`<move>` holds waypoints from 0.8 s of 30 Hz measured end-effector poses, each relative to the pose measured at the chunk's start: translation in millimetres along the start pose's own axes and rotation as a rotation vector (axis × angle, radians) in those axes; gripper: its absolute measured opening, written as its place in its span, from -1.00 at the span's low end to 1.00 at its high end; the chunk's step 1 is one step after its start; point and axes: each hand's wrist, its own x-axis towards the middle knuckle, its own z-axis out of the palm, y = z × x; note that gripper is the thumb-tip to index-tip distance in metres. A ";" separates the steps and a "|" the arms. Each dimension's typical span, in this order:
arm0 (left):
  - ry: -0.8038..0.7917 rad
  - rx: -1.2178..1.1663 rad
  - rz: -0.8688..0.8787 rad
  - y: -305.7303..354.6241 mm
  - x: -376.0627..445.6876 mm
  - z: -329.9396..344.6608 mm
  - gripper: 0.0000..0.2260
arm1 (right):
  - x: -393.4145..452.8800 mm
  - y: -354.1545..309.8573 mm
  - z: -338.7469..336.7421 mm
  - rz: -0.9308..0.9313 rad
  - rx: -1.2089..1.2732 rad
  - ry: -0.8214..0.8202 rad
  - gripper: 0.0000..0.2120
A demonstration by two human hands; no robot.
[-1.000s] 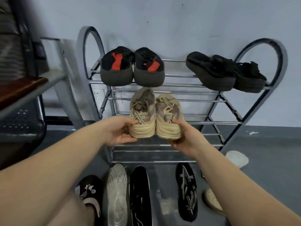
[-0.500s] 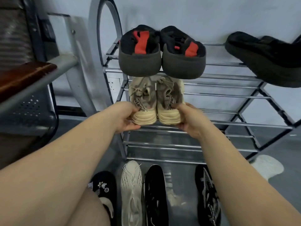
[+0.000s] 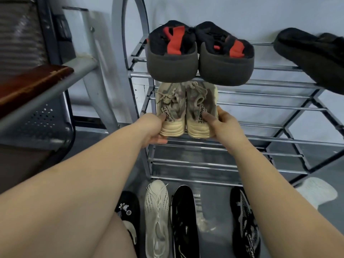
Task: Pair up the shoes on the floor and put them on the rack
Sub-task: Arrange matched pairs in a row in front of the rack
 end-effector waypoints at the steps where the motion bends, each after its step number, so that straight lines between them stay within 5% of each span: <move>1: -0.008 0.009 0.005 -1.1 -1.0 -0.2 -0.63 | -1.4 -0.6 -1.2 -0.035 -0.102 -0.003 -0.60; 5: -0.046 0.075 0.042 -6.0 -5.4 -1.5 -0.55 | -7.0 1.6 -8.9 -0.099 -0.537 0.077 -0.49; 11: -0.089 0.242 0.168 -16.4 -4.9 -3.2 -0.27 | -26.3 5.0 -13.3 -0.129 -0.472 -0.029 -0.37; 24: 0.022 0.326 0.251 -29.0 11.3 2.6 -0.39 | -24.5 19.9 -6.5 -0.221 -0.651 0.104 -0.27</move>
